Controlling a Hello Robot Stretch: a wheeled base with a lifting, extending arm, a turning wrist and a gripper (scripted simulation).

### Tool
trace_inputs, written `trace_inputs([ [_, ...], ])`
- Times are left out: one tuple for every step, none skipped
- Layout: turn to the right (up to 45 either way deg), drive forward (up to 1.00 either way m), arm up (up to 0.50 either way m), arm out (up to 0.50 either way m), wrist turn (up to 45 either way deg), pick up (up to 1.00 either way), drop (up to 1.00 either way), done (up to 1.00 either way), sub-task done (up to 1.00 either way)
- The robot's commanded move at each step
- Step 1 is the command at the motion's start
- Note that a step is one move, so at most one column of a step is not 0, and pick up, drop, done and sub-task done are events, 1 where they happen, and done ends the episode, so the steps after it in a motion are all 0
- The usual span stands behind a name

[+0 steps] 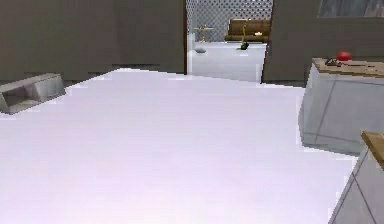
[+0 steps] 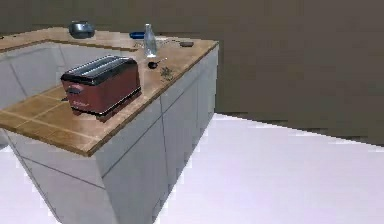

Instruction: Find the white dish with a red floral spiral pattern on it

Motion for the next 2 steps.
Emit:
trace_inputs([
  [0.0,0.2,0.0,0.0,0.0,0.0,0.0,0.0,0.0],
  [6.0,0.0,0.0,0.0,0.0,0.0,0.0,0.0,0.0],
])
